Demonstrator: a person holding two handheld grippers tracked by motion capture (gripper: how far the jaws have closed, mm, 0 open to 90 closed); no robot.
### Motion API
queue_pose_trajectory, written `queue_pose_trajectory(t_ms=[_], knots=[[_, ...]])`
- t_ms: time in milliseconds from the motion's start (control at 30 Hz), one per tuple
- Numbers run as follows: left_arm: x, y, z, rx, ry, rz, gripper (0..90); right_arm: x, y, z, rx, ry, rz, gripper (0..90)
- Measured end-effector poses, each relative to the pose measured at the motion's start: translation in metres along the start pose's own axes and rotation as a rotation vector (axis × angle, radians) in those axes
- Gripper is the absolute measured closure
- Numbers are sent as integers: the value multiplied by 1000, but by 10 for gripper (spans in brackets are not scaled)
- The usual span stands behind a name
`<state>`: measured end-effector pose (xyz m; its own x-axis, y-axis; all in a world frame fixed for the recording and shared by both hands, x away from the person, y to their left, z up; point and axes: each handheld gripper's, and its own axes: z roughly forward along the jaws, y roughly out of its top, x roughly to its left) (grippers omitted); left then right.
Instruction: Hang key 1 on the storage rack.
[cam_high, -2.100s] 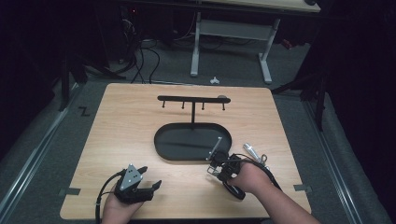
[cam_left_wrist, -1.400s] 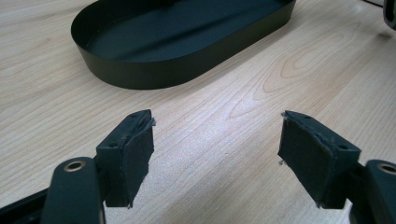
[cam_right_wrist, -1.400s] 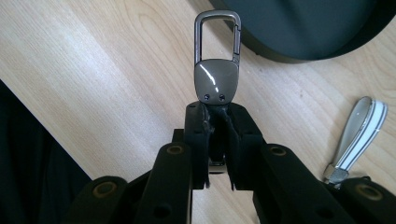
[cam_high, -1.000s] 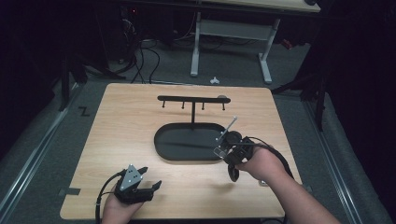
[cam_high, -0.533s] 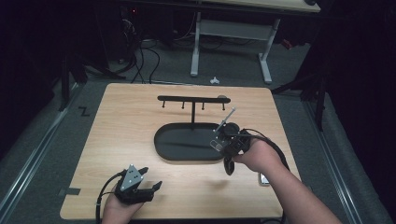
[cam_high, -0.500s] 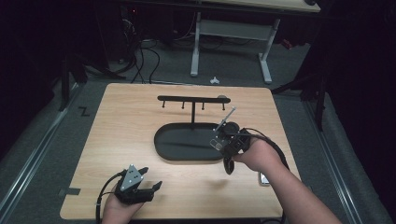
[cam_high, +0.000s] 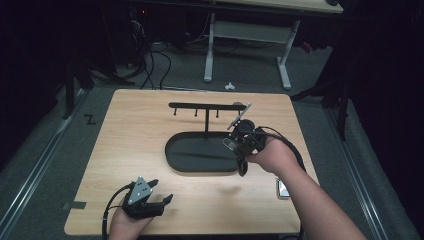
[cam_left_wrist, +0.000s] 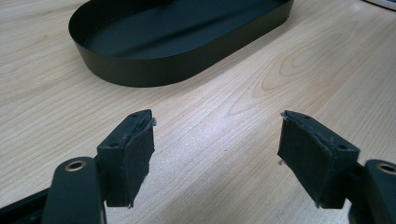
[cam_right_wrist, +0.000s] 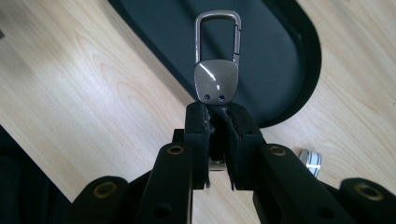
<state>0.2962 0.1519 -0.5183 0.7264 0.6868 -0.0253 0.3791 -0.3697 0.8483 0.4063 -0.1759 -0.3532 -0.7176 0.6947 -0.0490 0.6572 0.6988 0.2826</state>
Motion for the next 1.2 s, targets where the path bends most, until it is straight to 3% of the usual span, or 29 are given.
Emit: queue_pose_trajectory(t_ms=[1200], knots=[[2,-1,-1,8,-5,-2,272,-21,49,-24,-61,-35,65,806]])
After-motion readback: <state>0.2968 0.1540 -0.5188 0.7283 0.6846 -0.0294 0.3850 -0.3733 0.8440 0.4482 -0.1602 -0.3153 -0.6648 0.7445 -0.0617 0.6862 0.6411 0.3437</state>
